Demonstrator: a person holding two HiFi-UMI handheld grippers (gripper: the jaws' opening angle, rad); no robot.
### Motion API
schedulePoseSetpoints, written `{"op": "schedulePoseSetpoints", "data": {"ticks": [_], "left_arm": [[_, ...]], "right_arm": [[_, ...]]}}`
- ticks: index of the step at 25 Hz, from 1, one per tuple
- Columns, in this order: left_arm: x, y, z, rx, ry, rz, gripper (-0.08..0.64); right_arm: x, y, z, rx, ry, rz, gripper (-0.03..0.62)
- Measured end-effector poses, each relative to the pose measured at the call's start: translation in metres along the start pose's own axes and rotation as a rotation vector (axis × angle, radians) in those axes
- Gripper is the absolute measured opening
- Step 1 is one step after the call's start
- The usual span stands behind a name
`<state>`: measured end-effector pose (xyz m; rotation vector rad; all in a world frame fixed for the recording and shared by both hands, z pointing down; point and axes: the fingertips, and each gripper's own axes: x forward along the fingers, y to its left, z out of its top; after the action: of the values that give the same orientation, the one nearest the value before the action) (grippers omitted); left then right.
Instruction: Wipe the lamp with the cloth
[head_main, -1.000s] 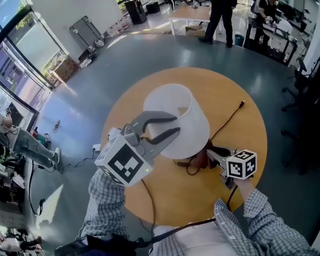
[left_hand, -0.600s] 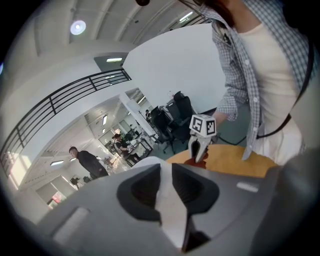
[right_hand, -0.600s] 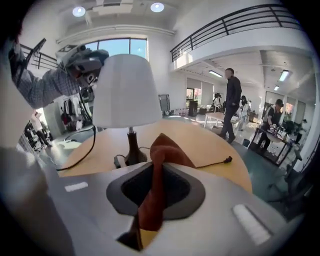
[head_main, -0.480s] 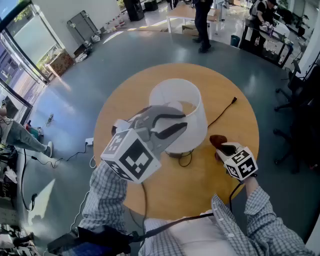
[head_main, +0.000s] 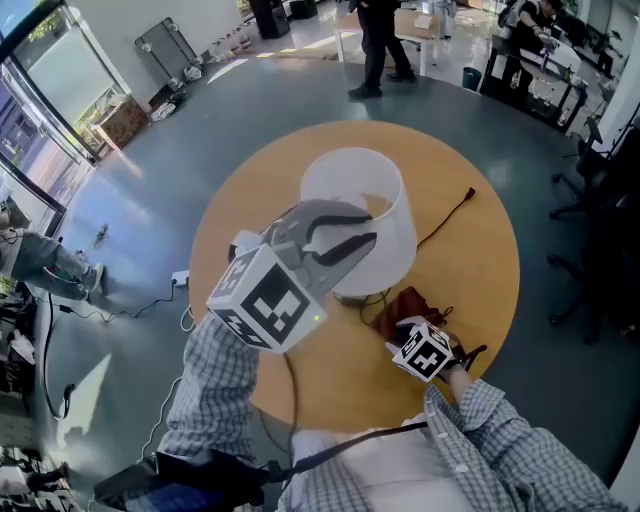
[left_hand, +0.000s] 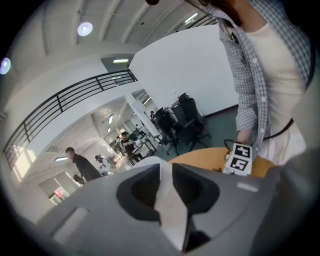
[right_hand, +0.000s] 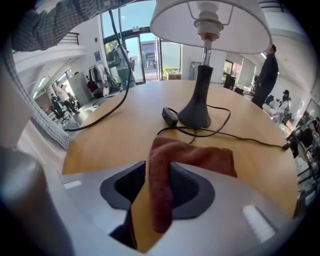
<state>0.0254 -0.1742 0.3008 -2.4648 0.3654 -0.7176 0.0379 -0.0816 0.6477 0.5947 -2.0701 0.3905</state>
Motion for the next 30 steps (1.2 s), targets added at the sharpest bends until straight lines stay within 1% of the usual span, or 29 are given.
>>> {"op": "schedulePoseSetpoints", "data": {"ticks": [1,2,5,8,11,13,15,17,18,19,21,22,23,25,27,29,30], "left_arm": [[0.000,0.000,0.000,0.002,-0.002,0.003,0.078],[0.000,0.000,0.000,0.002,-0.005,0.005,0.080],[0.001,-0.002,-0.002,0.003,-0.018,0.023,0.085],[-0.001,-0.002,0.000,0.002,-0.046,0.046,0.095],[-0.006,-0.001,0.007,-0.036,-0.112,0.058,0.146],[-0.010,0.001,0.011,-0.045,-0.145,0.076,0.166],[-0.018,0.006,0.019,-0.044,-0.174,0.106,0.184],[-0.031,0.013,0.027,-0.066,-0.224,0.157,0.193],[-0.040,0.016,0.027,-0.099,-0.251,0.192,0.193],[-0.050,0.018,0.025,-0.155,-0.275,0.232,0.193],[-0.068,0.019,0.014,-0.286,-0.308,0.309,0.192],[-0.075,0.017,0.007,-0.326,-0.315,0.339,0.187],[-0.081,0.013,0.000,-0.353,-0.317,0.364,0.158],[-0.087,-0.002,-0.018,-0.412,-0.310,0.403,0.071],[-0.087,-0.024,-0.034,-0.497,-0.307,0.414,0.017],[-0.081,-0.052,-0.043,-0.582,-0.303,0.383,0.005],[-0.077,-0.068,-0.047,-0.617,-0.295,0.355,0.005]], "right_arm": [[0.003,0.002,-0.001,0.007,-0.009,0.016,0.180],[0.004,0.004,-0.001,0.017,-0.017,0.030,0.214],[0.000,0.007,-0.001,0.074,-0.040,0.047,0.245],[-0.007,0.004,-0.003,0.132,-0.068,0.038,0.250],[-0.011,-0.001,-0.007,0.154,-0.087,0.025,0.250],[-0.013,-0.004,-0.007,0.178,-0.103,0.011,0.250],[-0.018,-0.007,-0.006,0.206,-0.129,-0.003,0.250],[-0.024,-0.010,-0.003,0.237,-0.169,-0.019,0.250],[-0.027,-0.012,-0.002,0.248,-0.189,-0.029,0.250],[-0.031,-0.013,-0.002,0.255,-0.207,-0.041,0.249],[-0.039,-0.016,0.001,0.263,-0.246,-0.067,0.219],[-0.044,-0.017,0.003,0.269,-0.269,-0.083,0.205],[-0.050,-0.019,0.005,0.275,-0.294,-0.103,0.192],[-0.066,-0.023,0.010,0.290,-0.353,-0.151,0.128],[-0.081,-0.024,0.015,0.313,-0.416,-0.183,0.058],[-0.096,-0.020,0.023,0.347,-0.483,-0.175,0.007],[-0.103,-0.016,0.028,0.363,-0.515,-0.158,0.005]]}}
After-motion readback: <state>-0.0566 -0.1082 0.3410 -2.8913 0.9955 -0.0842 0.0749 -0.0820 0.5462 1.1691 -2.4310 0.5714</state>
